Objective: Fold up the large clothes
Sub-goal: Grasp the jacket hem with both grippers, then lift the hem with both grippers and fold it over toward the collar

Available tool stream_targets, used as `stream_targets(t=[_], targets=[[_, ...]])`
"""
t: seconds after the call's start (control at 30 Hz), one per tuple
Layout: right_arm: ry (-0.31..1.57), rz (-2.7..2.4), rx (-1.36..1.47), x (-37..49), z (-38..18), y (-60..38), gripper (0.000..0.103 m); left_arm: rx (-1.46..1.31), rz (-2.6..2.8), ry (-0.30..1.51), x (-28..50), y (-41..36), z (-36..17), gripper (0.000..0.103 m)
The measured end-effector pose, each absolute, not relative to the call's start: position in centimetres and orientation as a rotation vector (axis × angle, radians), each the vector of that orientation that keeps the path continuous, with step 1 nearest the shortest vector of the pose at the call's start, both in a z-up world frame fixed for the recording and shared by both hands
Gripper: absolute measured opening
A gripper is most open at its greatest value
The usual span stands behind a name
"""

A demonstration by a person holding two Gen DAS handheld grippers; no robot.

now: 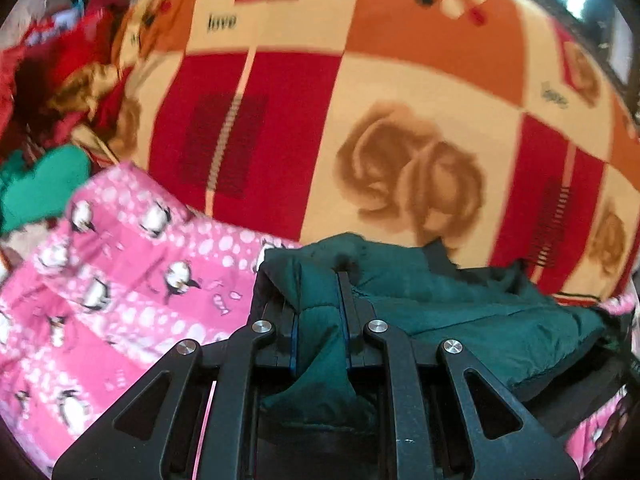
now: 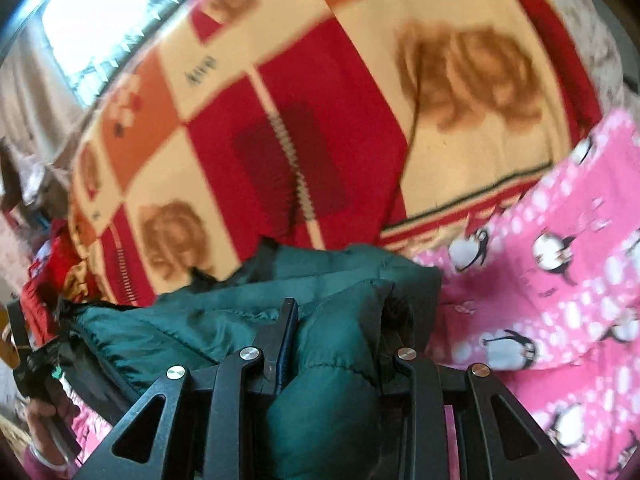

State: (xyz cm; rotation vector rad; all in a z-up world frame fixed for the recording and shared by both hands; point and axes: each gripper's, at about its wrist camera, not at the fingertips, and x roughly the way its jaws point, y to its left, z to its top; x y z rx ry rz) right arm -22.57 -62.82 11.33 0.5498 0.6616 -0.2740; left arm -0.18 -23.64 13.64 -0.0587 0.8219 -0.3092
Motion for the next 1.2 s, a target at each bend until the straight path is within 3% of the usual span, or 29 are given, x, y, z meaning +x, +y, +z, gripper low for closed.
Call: stream_targets(t=[0.13,0.23,0.3,0.37,0.5,1.07,1.2], targets=[[0.737,-0.288,0.563,-19.7,7.8,-63.9,0.033,-0.098,-0.308,0.885,2.4,-24.2,10.5,0.022],[0.708,-0.263,0.635,-20.2,8.1,-64.9,0.046,-0.142,-0.357,0.915,3.2,-23.6,10.3,0.034],[0.689,-0.257,0.634,-20.7,9.0,-64.9,0.073,-0.151,-0.417,0.927,3.3,-23.3,10.9,0.049],[0.651,-0.286,0.607,-21.5,10.6,-64.9,0.084,-0.156,-0.458,0.924,2.9,-22.9,11.9,0.059],[0.566,-0.295,0.596,-23.7,13.4,-64.9,0.084,-0.149,-0.445,0.832,1.4,-21.8,14.3,0.083],[0.454,-0.151,0.39,-21.2,15.6,-57.2,0.084,-0.209,-0.396,0.714,-0.8,-20.5,16.3,0.083],[0.568,-0.165,0.365,-17.8,14.2,-56.6,0.084,-0.126,-0.367,0.77,0.3,-22.4,14.6,0.083]])
